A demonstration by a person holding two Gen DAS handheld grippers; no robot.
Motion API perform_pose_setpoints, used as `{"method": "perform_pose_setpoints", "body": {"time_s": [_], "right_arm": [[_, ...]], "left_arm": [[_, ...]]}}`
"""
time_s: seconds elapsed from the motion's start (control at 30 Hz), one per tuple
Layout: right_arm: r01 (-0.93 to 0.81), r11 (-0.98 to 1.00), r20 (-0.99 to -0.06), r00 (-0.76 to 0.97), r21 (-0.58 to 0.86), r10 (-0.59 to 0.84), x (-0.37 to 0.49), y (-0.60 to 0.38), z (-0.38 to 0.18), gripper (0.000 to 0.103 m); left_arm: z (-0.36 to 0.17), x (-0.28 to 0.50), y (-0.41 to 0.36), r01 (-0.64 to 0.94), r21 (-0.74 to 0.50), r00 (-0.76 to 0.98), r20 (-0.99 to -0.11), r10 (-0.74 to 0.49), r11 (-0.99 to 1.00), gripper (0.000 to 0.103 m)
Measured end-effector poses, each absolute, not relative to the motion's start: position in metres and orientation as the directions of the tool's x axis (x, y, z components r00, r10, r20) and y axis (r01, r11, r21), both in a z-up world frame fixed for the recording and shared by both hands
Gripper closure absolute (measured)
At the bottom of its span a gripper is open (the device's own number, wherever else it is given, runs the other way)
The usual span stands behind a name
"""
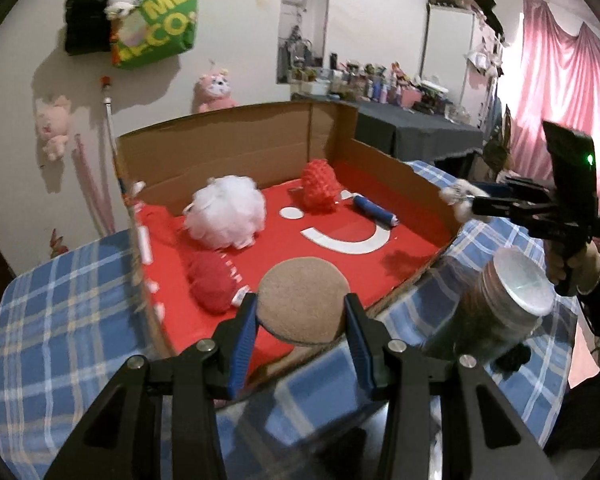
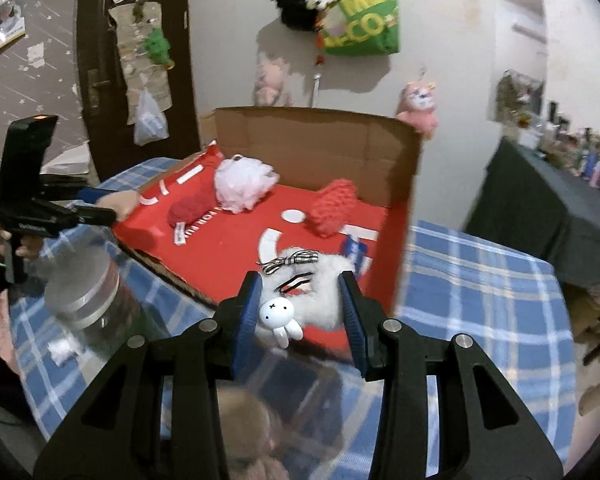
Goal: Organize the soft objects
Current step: 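Lower the tan pad and white plush into the box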
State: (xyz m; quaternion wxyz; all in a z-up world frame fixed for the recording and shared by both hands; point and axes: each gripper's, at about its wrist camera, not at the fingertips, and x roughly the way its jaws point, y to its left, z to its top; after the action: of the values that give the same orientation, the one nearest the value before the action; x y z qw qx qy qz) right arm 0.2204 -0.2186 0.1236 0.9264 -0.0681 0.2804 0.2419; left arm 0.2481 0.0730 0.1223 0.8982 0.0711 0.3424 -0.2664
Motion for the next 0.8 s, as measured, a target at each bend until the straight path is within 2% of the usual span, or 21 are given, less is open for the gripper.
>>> {"method": "perform_pose_setpoints", "body": {"time_s": [0.3,0.43,0.8], "right_arm": [[-0.583,0.811,-0.668,0.581,0.057,0.465,0.288,-0.179,0.128,0.065],[-0.591,0.804,-0.725,0.522,0.072,0.448,0.318,-0.165,0.125,0.065],[-0.526,0.844,-0.858,0.379,0.109,0.347,0.386,-0.137,0.089,0.065]], "left_arm": [[0.11,0.312,0.029,0.549,-0.064,0.509,-0.766,-0.394,0.833,0.058],[0.097,0.341,0.017,0.528,-0.053,0.468,-0.815,-0.343,0.848,0.058],[0.076,0.38,-0.004,0.507,-0.012,0.411,-0.876,-0.253,0.862,0.058]]}}
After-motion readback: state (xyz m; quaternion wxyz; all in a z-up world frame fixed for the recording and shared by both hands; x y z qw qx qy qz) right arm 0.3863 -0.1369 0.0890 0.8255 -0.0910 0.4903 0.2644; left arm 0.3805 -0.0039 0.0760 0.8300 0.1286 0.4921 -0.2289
